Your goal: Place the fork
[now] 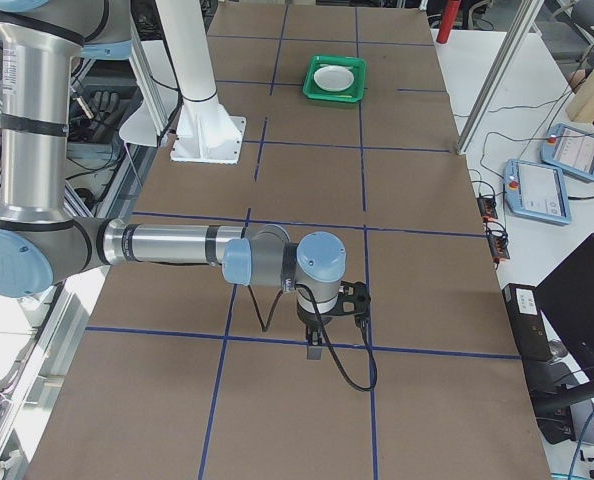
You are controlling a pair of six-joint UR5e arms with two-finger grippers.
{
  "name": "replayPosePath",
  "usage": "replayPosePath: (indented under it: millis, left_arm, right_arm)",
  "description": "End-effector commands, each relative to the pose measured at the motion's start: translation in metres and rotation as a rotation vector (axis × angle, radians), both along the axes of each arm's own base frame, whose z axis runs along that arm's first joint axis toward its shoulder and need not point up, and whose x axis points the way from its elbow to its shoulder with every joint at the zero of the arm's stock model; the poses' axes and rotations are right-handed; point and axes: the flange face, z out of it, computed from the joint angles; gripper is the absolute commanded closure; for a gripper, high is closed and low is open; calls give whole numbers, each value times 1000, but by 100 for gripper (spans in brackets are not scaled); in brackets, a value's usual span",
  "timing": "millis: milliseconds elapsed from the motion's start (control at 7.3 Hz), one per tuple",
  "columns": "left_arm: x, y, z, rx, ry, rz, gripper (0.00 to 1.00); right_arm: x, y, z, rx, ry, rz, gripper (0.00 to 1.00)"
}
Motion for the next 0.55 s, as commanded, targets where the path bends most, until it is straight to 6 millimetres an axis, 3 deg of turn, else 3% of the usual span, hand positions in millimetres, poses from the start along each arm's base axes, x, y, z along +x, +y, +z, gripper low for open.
replayPosePath:
  millis: [0, 411]
  left_arm:
    - [0, 15, 19, -32, 1, 2, 0]
    - [2, 42, 44, -8, 0, 3, 0]
  right_arm:
    - [0, 0, 1, -1, 0, 0, 0]
    - [0, 0, 0, 1, 0, 0, 0]
